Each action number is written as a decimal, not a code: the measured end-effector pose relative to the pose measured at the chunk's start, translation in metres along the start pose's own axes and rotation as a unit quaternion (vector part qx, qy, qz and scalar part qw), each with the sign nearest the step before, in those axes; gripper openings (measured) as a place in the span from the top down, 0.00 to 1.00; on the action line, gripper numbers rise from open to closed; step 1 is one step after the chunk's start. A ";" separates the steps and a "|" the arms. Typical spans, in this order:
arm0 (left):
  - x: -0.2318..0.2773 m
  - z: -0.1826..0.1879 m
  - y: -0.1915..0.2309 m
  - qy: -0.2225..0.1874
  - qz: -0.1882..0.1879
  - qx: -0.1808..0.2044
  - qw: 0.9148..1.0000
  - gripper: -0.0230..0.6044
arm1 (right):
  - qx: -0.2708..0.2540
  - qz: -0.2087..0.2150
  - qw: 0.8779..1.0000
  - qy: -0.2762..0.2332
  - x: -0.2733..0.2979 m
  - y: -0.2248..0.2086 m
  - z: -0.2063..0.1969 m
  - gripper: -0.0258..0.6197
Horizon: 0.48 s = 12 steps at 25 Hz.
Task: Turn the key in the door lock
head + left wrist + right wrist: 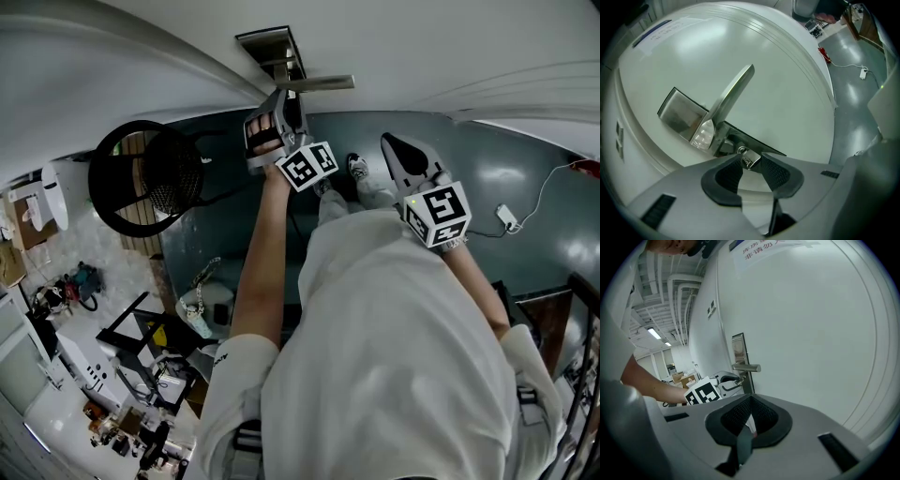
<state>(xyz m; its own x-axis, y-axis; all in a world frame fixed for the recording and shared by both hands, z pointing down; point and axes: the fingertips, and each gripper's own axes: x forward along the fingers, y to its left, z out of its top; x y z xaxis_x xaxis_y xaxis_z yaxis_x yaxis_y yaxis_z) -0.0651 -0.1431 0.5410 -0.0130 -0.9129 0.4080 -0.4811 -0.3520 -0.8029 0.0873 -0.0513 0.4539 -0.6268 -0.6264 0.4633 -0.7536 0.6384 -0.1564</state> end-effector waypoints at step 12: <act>-0.004 0.002 0.009 -0.020 0.009 -0.172 0.985 0.79 | -0.002 -0.008 1.000 0.006 -0.002 -0.006 0.000 0.97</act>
<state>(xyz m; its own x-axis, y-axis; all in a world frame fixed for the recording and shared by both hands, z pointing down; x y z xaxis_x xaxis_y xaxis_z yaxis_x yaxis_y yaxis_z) -0.0673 -0.1425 0.5313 0.0066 -0.9284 0.3716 -0.7496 -0.2506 -0.6127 0.0929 -0.0542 0.4536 -0.6116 -0.6313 0.4768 -0.7633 0.6294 -0.1457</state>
